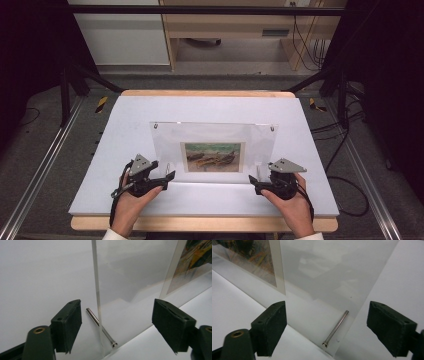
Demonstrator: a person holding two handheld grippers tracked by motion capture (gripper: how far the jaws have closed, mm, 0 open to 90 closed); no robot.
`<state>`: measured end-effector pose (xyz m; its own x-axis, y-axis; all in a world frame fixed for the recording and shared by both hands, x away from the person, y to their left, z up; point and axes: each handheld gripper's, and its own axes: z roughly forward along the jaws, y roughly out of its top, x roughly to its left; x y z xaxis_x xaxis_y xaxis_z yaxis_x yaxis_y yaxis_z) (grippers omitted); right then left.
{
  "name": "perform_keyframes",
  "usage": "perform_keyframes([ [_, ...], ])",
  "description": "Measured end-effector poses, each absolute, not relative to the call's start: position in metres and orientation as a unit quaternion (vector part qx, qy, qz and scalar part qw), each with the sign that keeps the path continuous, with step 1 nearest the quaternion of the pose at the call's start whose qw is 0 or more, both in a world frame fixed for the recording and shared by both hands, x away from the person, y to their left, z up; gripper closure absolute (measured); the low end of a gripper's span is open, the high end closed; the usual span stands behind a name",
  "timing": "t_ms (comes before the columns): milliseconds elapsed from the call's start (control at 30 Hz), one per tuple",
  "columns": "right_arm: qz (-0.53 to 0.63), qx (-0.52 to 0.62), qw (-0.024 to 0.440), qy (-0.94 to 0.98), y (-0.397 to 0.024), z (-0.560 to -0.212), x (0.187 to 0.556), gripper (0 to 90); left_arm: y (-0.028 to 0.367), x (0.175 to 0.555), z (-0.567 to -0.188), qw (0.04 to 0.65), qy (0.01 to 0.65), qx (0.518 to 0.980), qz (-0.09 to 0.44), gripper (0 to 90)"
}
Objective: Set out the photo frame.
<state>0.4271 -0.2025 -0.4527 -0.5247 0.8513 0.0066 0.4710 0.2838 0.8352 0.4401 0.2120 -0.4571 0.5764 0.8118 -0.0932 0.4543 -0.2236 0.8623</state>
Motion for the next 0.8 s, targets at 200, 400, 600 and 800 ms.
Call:
perform_keyframes([
  [200, 0.428, 0.417, 0.264, 0.757, -0.202, -0.447, 0.425, 8.7, 0.21, 0.44, -0.456, 0.467, 0.411, 0.757, 0.2, 11.7],
  [400, 0.442, 0.412, 0.288, 0.743, -0.205, -0.442, 0.422, 7.5, 0.21, 0.438, -0.452, 0.475, 0.406, 0.754, 0.205, 7.9],
  [600, 0.451, 0.409, 0.301, 0.734, -0.207, -0.437, 0.417, 7.3, 0.213, 0.432, -0.448, 0.482, 0.393, 0.754, 0.213, 7.4],
  [800, 0.45, 0.408, 0.305, 0.734, -0.208, -0.434, 0.413, 7.3, 0.218, 0.425, -0.444, 0.483, 0.382, 0.756, 0.222, 7.4],
])
